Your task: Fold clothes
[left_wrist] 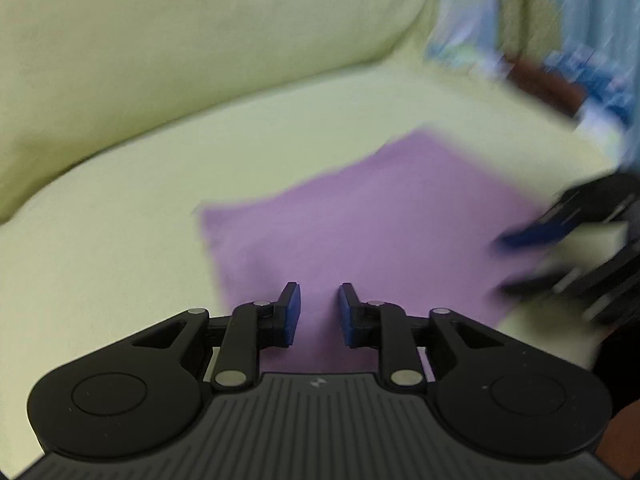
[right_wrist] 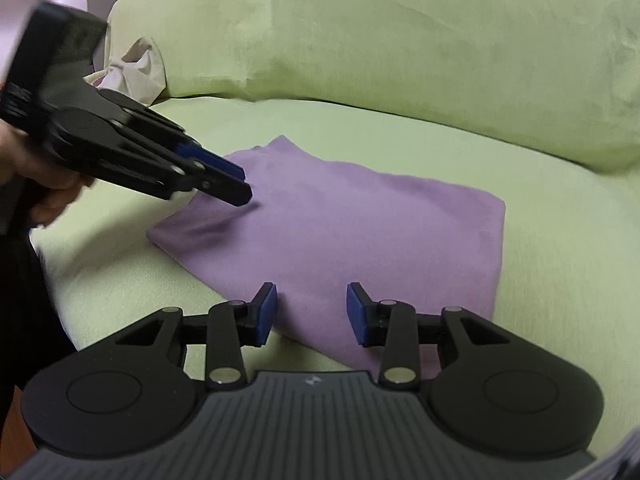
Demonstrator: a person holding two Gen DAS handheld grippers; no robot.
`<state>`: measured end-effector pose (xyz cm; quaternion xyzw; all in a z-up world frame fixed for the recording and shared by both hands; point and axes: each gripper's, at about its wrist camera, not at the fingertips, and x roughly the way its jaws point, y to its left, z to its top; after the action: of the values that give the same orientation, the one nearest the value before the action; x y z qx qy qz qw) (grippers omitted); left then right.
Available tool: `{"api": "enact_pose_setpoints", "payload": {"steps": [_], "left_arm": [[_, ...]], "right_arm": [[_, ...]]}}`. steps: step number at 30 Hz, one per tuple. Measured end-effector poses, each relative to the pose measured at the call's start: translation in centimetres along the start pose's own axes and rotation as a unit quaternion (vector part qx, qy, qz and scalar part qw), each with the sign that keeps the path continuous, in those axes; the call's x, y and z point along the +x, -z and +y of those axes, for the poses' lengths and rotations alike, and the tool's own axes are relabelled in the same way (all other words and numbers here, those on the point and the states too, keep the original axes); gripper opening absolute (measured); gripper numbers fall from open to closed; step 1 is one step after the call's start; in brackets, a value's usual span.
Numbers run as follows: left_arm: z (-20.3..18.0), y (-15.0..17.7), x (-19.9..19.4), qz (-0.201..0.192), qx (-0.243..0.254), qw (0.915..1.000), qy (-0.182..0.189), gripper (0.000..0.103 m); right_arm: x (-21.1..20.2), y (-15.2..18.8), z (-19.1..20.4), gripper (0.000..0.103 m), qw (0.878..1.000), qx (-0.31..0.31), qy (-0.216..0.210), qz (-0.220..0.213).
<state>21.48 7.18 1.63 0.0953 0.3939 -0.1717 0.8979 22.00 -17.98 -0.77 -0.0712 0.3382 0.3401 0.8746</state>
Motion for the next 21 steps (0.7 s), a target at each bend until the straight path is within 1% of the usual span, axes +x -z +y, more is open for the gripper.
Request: {"api": "enact_pose_setpoints", "payload": {"steps": [3,4,6,8,9,10,12,14,15,17,19,20,21], "left_arm": [[1.4,1.0,-1.2,0.011,-0.037,0.9991,-0.019,0.031],[1.6,1.1,-1.6,0.009,-0.041,0.9988,-0.026,0.029],[2.0,0.8,-2.3,-0.006,-0.057,0.998,-0.025,0.028],[2.7,0.1,-2.7,-0.022,-0.081,0.9964,-0.012,0.029],[3.6,-0.5,-2.5,-0.031,-0.11,0.9934,0.004,0.032],[4.5,-1.1,-2.3,-0.037,-0.137,0.9897,0.018,0.039],[6.2,-2.1,-1.2,-0.034,-0.177,0.9828,0.041,0.041],[7.7,-2.8,0.4,-0.019,-0.203,0.9762,0.073,0.041],[8.3,-3.1,1.1,-0.011,-0.213,0.9732,0.087,0.041],[8.7,-3.4,2.3,0.006,-0.213,0.9717,0.102,0.041],[9.1,-3.9,4.3,0.036,-0.211,0.9682,0.13,0.04],[9.2,-4.2,4.8,0.036,-0.211,0.9669,0.139,0.04],[9.3,-4.3,5.1,0.037,-0.211,0.9649,0.152,0.038]], "right_arm": [[-0.3,-0.2,-0.8,0.034,1.0,0.026,0.003,-0.003],[-0.4,-0.3,-0.8,0.034,1.0,0.028,0.005,-0.007],[-0.6,-0.5,-0.8,0.034,0.999,0.031,0.006,-0.018],[-0.7,-0.8,-0.8,0.034,0.999,0.034,0.001,-0.025],[-0.7,-0.8,-0.7,0.034,0.999,0.034,0.0,-0.026],[-0.7,-0.8,-0.7,0.034,0.999,0.035,0.0,-0.026],[-0.5,-0.7,-0.9,0.034,0.999,0.038,-0.003,-0.023],[-0.4,-0.6,-1.0,0.034,0.999,0.038,0.0,-0.02],[-0.4,-0.5,-1.1,0.035,0.999,0.039,0.002,-0.018],[-0.2,-0.5,-1.3,0.035,0.999,0.043,0.004,-0.016],[0.1,-0.6,-1.4,0.035,0.999,0.048,0.003,-0.016],[0.2,-0.7,-1.4,0.035,0.999,0.049,0.002,-0.017],[0.3,-0.8,-1.4,0.035,0.999,0.051,-0.001,-0.018]]}}
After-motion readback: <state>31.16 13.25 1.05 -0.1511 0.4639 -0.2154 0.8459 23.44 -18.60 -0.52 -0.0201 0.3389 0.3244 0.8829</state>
